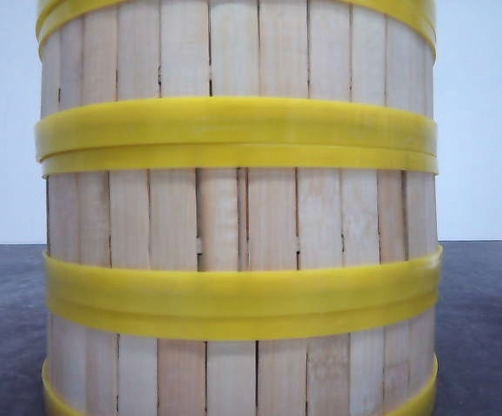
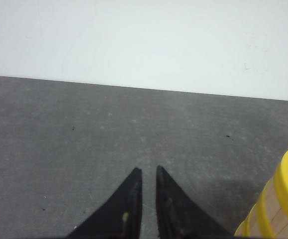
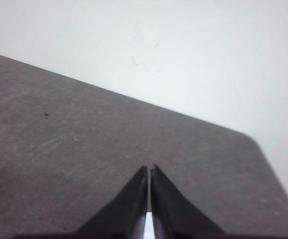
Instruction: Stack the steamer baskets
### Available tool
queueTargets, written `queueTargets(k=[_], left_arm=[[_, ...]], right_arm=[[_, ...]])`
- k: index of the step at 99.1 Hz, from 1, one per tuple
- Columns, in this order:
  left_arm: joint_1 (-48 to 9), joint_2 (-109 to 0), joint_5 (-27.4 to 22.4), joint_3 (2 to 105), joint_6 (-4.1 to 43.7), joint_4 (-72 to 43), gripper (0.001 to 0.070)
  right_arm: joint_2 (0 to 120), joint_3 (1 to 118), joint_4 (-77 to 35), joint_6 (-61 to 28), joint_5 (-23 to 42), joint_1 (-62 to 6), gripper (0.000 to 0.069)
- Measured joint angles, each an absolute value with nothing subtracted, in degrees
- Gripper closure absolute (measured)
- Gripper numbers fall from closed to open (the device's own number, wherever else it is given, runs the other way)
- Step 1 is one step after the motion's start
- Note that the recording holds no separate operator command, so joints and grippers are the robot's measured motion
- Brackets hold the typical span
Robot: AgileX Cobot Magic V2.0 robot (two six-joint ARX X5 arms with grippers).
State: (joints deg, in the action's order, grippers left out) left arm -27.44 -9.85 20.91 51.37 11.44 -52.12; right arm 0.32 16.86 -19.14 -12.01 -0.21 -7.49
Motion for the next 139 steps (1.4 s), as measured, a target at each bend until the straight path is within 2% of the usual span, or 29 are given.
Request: queueTargets(k=[21, 34, 55, 71, 84, 103, 139], left_arm=[[-27.44, -9.85, 20.95, 51.37, 11.44, -52.05, 0.0685], [-27.44, -9.85, 20.95, 51.37, 11.44, -52.07, 0.0685], [-27.44, -9.85, 20.95, 51.37, 11.44, -52.05, 0.0685], [-27.44, -9.85, 20.97, 51.37, 11.46, -52.05, 0.0685], [-27.44, -9.82, 21.02, 51.37, 11.46, -52.03, 0.0685], [-27.44, -9.85, 20.97, 51.37, 11.46, -52.05, 0.0685], [-27.44, -9.85, 20.97, 51.37, 11.46, -52.05, 0.0685]], right_arm=[[0.23, 13.74, -19.16, -11.51, -6.76, 2.81, 0.0686], [0.23, 11.33, -17.91, -10.24, -8.08, 5.74, 0.0686], [0.25, 3.14, -3.51, -6.7, -10.24, 4.78, 0.0686], [0.19, 1.54, 0.69, -6.5, -6.42, 0.12, 0.0686], [0.25, 0.84, -2.02, -6.52, -3.22, -3.86, 0.0686], [0.25, 0.84, -3.18, -6.7, -7.79, -1.28, 0.0686], [0.25, 0.84, -1.91, -7.05, -7.53, -1.04, 0.0686]])
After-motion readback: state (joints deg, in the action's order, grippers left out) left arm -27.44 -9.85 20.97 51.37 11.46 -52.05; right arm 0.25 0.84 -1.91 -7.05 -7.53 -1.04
